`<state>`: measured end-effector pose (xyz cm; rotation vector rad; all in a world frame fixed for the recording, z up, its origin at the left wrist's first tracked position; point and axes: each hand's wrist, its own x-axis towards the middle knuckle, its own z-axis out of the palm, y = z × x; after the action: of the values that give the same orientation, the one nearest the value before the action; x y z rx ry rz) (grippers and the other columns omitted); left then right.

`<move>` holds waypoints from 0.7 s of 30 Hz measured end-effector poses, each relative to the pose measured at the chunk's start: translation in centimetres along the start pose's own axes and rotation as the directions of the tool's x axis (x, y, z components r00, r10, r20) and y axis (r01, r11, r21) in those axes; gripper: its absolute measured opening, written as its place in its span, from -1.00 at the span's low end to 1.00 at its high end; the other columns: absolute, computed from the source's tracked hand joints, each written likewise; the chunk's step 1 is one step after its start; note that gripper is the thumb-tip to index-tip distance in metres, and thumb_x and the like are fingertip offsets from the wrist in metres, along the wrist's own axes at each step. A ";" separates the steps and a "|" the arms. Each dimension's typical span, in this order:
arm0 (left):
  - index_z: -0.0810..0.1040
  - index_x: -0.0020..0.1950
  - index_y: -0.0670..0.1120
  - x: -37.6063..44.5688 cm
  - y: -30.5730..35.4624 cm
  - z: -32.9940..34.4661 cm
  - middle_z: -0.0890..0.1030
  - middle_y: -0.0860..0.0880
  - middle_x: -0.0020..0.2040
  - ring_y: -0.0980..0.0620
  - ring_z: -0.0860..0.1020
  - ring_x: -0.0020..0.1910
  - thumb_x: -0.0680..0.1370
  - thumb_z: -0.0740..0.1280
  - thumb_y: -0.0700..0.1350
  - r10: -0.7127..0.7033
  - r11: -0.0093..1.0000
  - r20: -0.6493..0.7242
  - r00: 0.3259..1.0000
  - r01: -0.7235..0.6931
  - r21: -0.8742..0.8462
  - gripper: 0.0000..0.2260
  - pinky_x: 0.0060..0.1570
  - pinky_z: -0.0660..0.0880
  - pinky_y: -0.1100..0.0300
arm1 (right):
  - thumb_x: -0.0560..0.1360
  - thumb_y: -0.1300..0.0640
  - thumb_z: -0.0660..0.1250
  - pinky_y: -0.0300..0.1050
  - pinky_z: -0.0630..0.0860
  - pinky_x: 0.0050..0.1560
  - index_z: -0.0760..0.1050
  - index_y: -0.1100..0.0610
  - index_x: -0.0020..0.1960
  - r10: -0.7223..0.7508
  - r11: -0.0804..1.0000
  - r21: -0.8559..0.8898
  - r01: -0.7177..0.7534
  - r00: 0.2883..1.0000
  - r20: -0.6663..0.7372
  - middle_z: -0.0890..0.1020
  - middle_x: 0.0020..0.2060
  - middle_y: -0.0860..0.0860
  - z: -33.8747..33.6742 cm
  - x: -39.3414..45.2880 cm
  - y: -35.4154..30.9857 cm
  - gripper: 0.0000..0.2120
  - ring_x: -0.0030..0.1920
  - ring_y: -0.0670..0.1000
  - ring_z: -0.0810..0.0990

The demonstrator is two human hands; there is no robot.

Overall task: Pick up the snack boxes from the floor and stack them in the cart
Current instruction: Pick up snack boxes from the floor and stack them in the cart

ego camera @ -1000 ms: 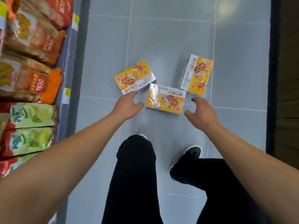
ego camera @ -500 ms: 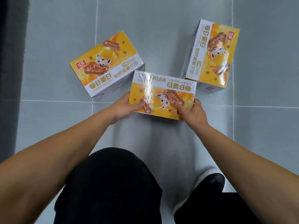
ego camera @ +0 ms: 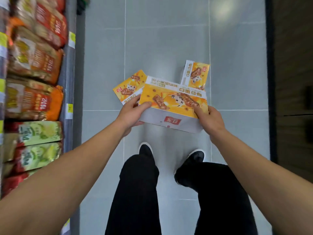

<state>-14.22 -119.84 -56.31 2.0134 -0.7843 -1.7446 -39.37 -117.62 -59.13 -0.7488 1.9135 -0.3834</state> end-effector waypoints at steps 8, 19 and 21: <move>0.53 0.23 0.22 -19.5 10.5 2.8 0.63 0.11 0.04 0.13 0.62 -0.06 0.48 0.35 0.03 -0.014 0.988 -0.125 0.992 -0.005 -0.152 -0.69 -0.20 0.63 0.10 | 0.53 -0.21 0.29 -0.02 0.28 0.39 0.25 0.11 0.51 -0.004 0.999 0.042 0.007 0.998 -0.070 0.34 0.44 0.07 -14.0 -15.5 -7.8 -0.33 0.43 0.09 0.34; 0.19 0.41 0.41 -27.7 14.6 9.5 0.30 0.16 0.34 0.24 0.43 0.17 0.37 0.38 0.14 0.146 0.974 -0.087 0.985 -0.159 -0.159 -0.34 0.05 0.60 -0.09 | 0.34 -0.44 0.35 0.26 0.46 0.26 0.32 -0.07 0.38 0.249 0.712 0.588 -0.384 0.921 0.300 0.44 0.24 -0.07 -15.9 -23.2 -9.8 -0.25 0.26 0.14 0.50; 0.14 0.42 0.43 -28.4 13.5 9.6 0.25 0.21 0.26 0.28 0.39 0.18 0.37 0.38 0.18 0.229 0.973 -0.042 0.972 -0.230 -0.032 -0.31 0.12 0.56 -0.09 | 0.32 -0.41 0.40 0.22 0.52 0.19 0.38 -0.02 0.36 0.222 0.654 0.650 -0.388 0.919 0.325 0.51 0.19 -0.02 -14.8 -23.4 -10.0 -0.25 0.19 0.11 0.57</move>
<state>-28.36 -111.95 -27.61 1.8446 -0.9259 -1.5734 -42.20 -110.90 -30.61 0.0614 1.4618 -0.7302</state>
